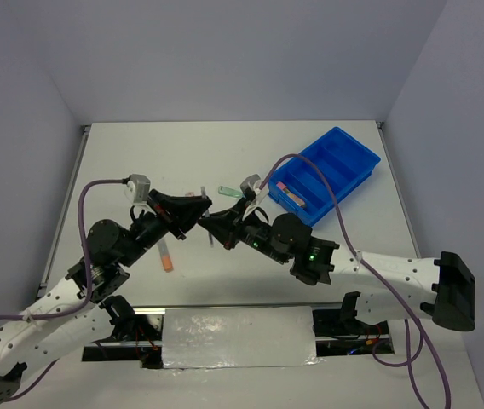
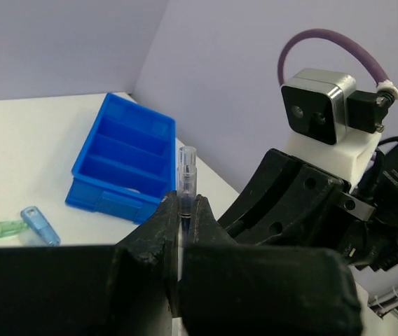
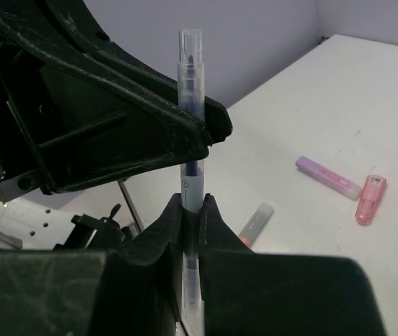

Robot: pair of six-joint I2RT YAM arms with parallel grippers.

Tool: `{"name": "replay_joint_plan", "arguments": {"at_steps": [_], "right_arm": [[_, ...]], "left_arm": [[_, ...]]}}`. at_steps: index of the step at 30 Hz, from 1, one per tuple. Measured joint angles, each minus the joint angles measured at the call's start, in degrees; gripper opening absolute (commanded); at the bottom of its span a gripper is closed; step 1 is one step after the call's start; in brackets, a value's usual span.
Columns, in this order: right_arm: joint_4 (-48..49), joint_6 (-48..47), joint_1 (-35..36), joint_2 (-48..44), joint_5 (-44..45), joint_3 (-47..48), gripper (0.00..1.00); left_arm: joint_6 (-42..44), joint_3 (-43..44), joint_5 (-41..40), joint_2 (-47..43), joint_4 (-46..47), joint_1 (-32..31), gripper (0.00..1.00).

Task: Sort the stationery into containers
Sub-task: Close the pen cap on the pen.

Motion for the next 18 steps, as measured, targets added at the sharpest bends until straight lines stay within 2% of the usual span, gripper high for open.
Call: {"name": "replay_joint_plan", "arguments": {"at_steps": [1,2,3,4,6,8,11,17,18], "right_arm": [[-0.09,0.17,-0.09,-0.35,-0.52,0.02,0.0],[-0.13,0.17,-0.15,-0.59,-0.94,0.02,0.0],[-0.26,0.09,-0.17,-0.83,-1.18,0.0,0.0],[-0.42,0.09,-0.2,-0.98,-1.57,0.0,0.0],[-0.68,0.11,-0.22,-1.2,-2.01,0.0,0.0],[-0.9,0.09,-0.26,-1.31,-2.34,0.0,0.0],[-1.22,0.07,-0.26,-1.53,-2.58,0.02,0.0],[-2.32,-0.37,-0.26,-1.55,-3.13,0.02,0.0],[-2.49,-0.39,-0.26,-1.55,-3.15,0.02,0.0]], "left_arm": [[0.17,0.0,0.5,-0.02,0.42,0.0,0.01],[0.28,0.0,0.85,-0.02,0.85,0.0,0.07],[0.48,0.0,1.09,0.0,1.01,0.0,0.34],[1.27,0.02,1.42,0.07,1.05,0.0,0.49],[2.1,0.48,1.81,0.5,0.48,-0.02,0.7],[2.73,1.49,2.34,1.2,-0.2,-0.07,0.77],[3.15,3.48,2.45,2.43,-1.38,-0.13,0.74],[3.26,5.95,-0.02,2.75,-2.82,-0.11,0.55],[3.23,6.25,-0.59,2.75,-3.04,-0.13,0.54]]}}
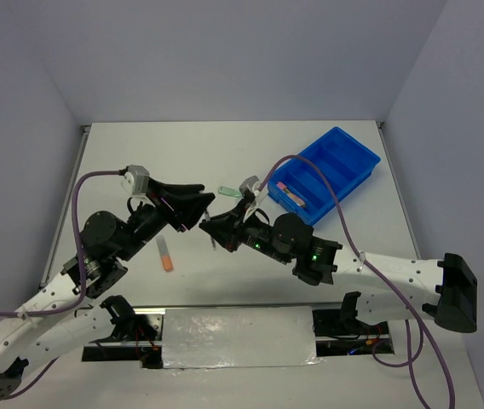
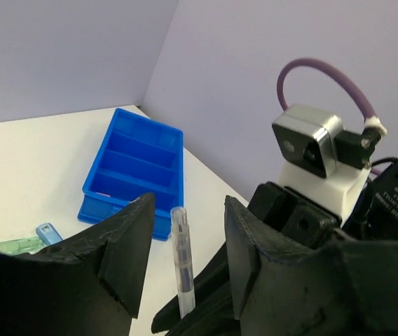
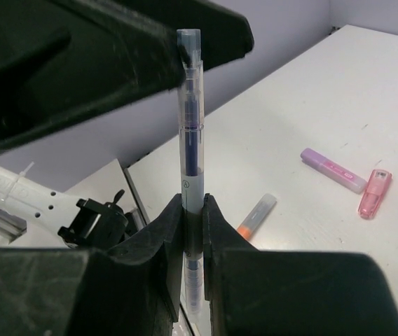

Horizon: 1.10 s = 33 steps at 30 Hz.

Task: Sort the stationery into containers
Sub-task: Close the pen cap on the pen.

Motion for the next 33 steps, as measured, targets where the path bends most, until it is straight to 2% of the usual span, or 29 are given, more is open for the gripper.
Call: {"name": "replay_joint_plan", "arguments": {"at_steps": [4,6,10,11,13,18,22,33], "right_arm": [[-0.63,-0.26,0.0,0.0,-0.07,0.0,0.0],[-0.81,-0.42,0.0,0.0,-0.09,0.02,0.0],[-1.99,-0.68,0.0,0.0,0.0,0.74,0.0],[-2.32,-0.83,0.0,0.0,-0.02,0.94,0.0],[-3.32,-1.38,0.0,0.0,-0.02,1.49,0.0],[-7.63,-3.39,-0.55,0.94,-0.13,5.62,0.0],[-12.68,-5.01,-3.06,3.06,-4.37,11.28,0.0],[-38.16,-10.64,-7.28,12.17,-13.22,32.39,0.0]], "left_arm": [[0.02,0.39,-1.6,0.09,-0.46,0.0,0.47],[0.0,0.39,-1.81,0.33,-0.79,0.0,0.35],[-0.35,0.39,-1.86,0.98,-1.44,0.0,0.24],[-0.42,0.39,-1.84,1.03,-1.42,0.0,0.13],[-0.81,0.39,-1.64,1.03,-1.29,0.0,0.02],[-2.03,0.13,-1.64,1.09,0.92,0.17,0.0],[-2.82,-1.79,-3.3,0.55,5.73,0.85,0.0],[-8.15,-11.1,-9.49,-0.52,22.16,2.45,0.0]]}}
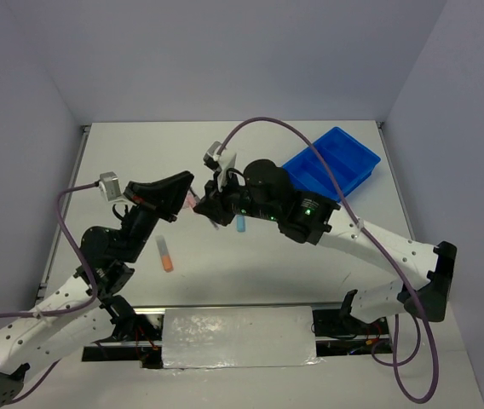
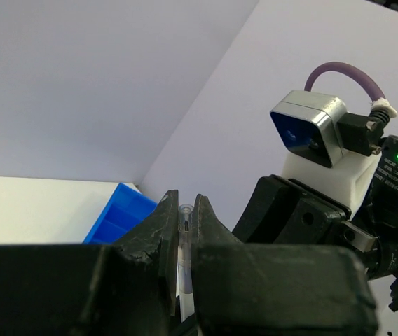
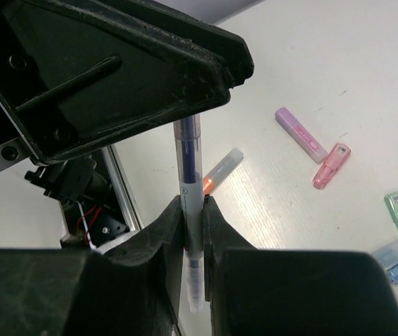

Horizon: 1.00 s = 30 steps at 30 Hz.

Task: Sort the stationery into containers
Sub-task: Close the pen cap on the pen, then place the pen in the storage box.

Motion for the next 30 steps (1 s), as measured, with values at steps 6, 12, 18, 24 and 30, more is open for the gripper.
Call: {"name": "replay_joint_plan", "arguments": {"at_steps": [6,12,18,24,30], "right_arm": [[-0.85,-1.88,-1.29,0.5,-2.89,0.31,0.0],[8.74,-10.82,-4.79,-6.1,6.1,-13.18,0.0],[6.6,-20.48,-18.29,-10.29,15.82,-23.23,0.0],[5.35,-33.9,-31.85,-1.97,16.2,-21.88,0.0],[-3.63,-41.29,-42.29,15.17,11.04,-7.19,0.0]], "left_arm": [[-0.02,1.33,-1.36,-1.03,-3.61,-0.02,0.06],[-5.95,21.9,-16.96,0.85,-45.4,-2.6,0.99],[-8.79,43.21,-35.5,1.18,-71.76,-2.58,0.99],[-4.07,36.63,-37.92,-8.48,-75.06,-2.54,0.99],[0.39,26.12,-35.34,-7.21,-76.81,-2.54,0.99]]}}
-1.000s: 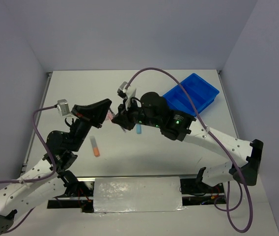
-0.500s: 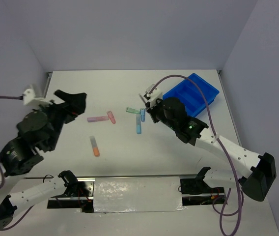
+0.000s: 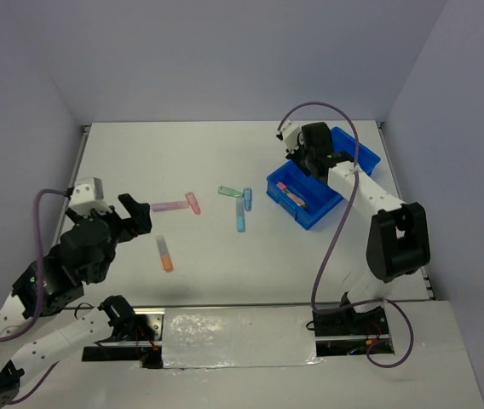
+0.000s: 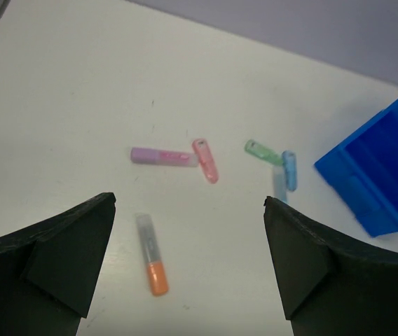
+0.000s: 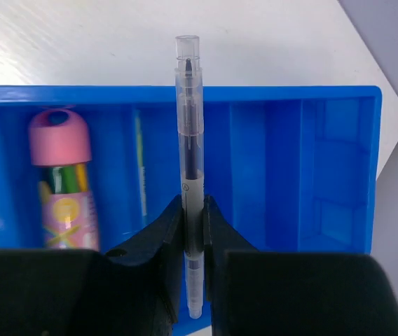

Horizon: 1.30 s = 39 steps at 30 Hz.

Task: Sort the stationery into containers
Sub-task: Place the pen in the storage box, then pick up the stationery from the center of the board.

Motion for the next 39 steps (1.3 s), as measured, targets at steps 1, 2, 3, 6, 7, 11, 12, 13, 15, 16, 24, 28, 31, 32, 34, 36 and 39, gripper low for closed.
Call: {"name": "replay_joint_plan", "arguments": {"at_steps": [1,2,3,6,7,11,12,13,15,16,24,28,31,32,34,36,39], "right_arm": [[-0.87,-1.09,-0.98,1.88,0.09,1.62,0.0],[-1.27,-2.03,-1.57,3.21,0.15,2.36,0.0],[-1.68,-2.84,-1.99,3.87,0.09,2.49,0.0],[-3.19,-4.24,-3.06,4.11,-1.31,2.43,0.01],[-3.08,-4.48,-3.32,4.04,-2.01,2.43,0.03],[-3.26,-4.81,-4.07,4.7,-3.1,2.4,0.13],[-3.28,-4.79,-4.28,5.25,-3.17,2.43,0.14],[-3.48,-4.74,-4.44,6.14,-3.19,2.58,0.17],[-4.68,-4.5,-4.66,9.03,-3.15,3.45,0.19],[-5.22,-4.28,-4.81,10.38,-3.1,3.82,0.25],[-9.7,-2.6,-5.51,12.44,-3.61,5.03,0.52],[-11.17,-1.64,-5.53,11.04,-3.63,5.92,0.52],[-13.05,1.92,-5.42,6.91,-3.48,6.75,0.95],[-12.98,4.04,-4.94,4.72,-3.19,7.37,1.0],[-11.32,7.76,-3.58,-0.7,-2.95,8.13,1.0],[-7.04,12.98,0.85,-7.93,-2.12,7.02,1.0],[2.05,22.62,12.96,-17.9,-0.07,2.49,1.0]], "left_arm": [[0.61,-1.57,0.39,0.22,0.0,0.0,0.99],[1.49,-2.69,0.76,0.46,-0.04,0.0,0.99],[1.84,-3.39,1.07,0.7,-0.2,0.0,0.99],[3.17,-3.72,2.03,1.2,-0.17,0.0,0.99],[3.34,-3.74,2.34,1.2,-0.17,0.0,0.99],[4.26,-3.74,3.17,1.16,0.22,0.04,0.99],[4.39,-3.74,3.34,1.14,0.24,0.07,0.99],[4.48,-3.76,3.43,1.14,0.26,0.07,0.99],[4.55,-3.87,3.61,1.14,0.37,0.07,0.99],[4.61,-3.93,3.69,1.14,0.44,0.07,0.99],[4.87,-4.24,4.26,1.29,0.61,0.26,0.99],[4.9,-4.24,4.33,1.66,0.61,0.35,0.99],[4.87,-4.24,4.48,1.7,0.61,0.72,0.99],[4.85,-4.24,4.46,1.7,0.61,0.87,0.99],[4.57,-4.24,4.37,1.77,0.48,1.6,0.99],[4.11,-4.24,3.69,2.08,0.04,2.93,0.99],[2.95,-4.24,3.08,2.97,-1.05,6.21,0.99]]}}
